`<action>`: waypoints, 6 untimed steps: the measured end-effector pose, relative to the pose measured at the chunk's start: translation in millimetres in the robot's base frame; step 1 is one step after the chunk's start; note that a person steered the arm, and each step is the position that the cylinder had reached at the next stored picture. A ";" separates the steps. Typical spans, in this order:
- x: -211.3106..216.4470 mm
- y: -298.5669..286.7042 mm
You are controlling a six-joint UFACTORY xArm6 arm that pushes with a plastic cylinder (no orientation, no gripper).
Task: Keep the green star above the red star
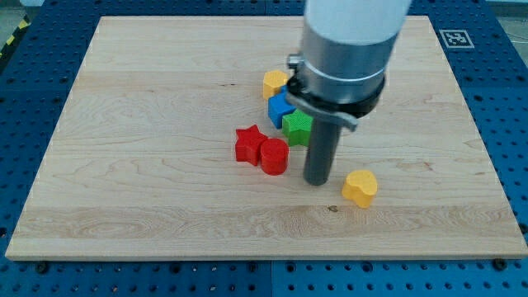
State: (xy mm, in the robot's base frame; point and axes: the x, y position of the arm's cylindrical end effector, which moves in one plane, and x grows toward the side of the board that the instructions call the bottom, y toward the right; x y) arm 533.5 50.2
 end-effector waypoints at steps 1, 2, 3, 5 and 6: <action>15.4 -3.1; 15.6 45.9; 12.7 112.0; -28.7 111.3; -58.6 80.1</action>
State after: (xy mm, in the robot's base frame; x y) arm 475.0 130.3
